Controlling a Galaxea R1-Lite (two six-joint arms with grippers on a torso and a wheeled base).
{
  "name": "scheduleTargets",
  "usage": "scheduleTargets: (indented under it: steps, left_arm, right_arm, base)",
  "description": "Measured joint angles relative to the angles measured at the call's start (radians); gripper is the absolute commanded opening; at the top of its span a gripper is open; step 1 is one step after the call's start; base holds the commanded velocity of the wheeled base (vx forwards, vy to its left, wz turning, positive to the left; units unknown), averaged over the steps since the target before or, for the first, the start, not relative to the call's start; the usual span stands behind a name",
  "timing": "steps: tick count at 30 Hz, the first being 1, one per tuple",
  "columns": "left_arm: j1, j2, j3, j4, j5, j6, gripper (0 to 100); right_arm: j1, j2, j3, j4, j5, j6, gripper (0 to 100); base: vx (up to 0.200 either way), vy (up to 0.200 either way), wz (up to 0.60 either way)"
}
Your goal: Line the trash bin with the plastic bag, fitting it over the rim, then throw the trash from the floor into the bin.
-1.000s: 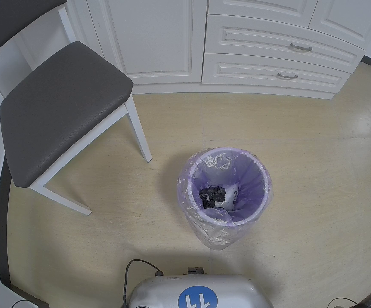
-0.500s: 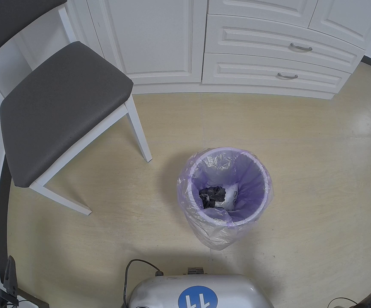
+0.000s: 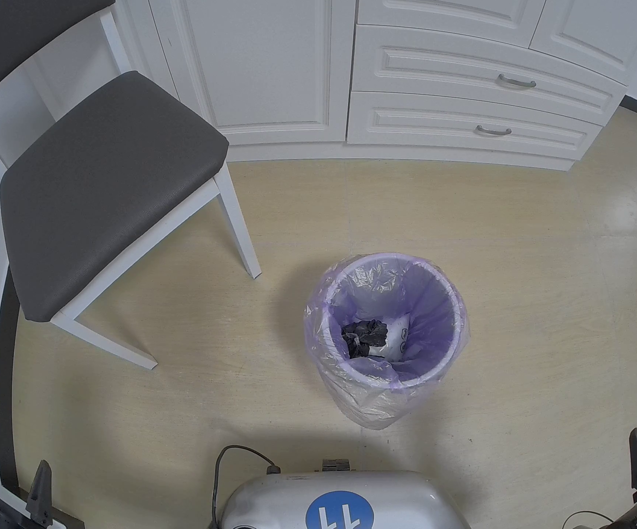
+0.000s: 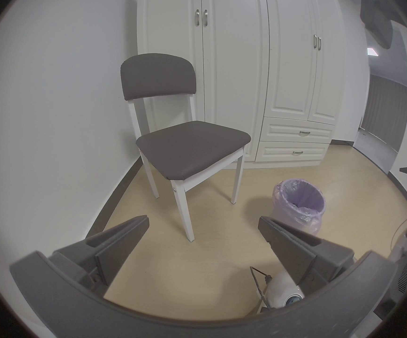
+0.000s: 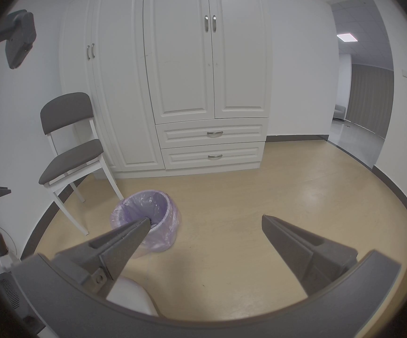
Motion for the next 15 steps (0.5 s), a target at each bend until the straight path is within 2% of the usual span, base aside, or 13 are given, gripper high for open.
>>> scheduleTargets:
  steps: [4,11,15]
  left_arm:
    - [0.000,0.000,0.000,0.001,0.000,0.000,100]
    - [-0.001,0.000,0.000,0.001,-0.001,0.002,100]
    - [0.000,0.001,0.000,0.001,-0.014,0.012,100]
  right_arm:
    - [0.000,0.000,0.000,0.001,0.008,-0.007,100]
    - [0.000,0.001,0.000,0.002,0.013,-0.102,100]
    - [0.000,0.001,0.000,0.002,0.011,-0.111,100]
  base:
    - [0.000,0.000,0.00]
    - [0.000,0.000,0.00]
    - [0.000,0.000,0.00]
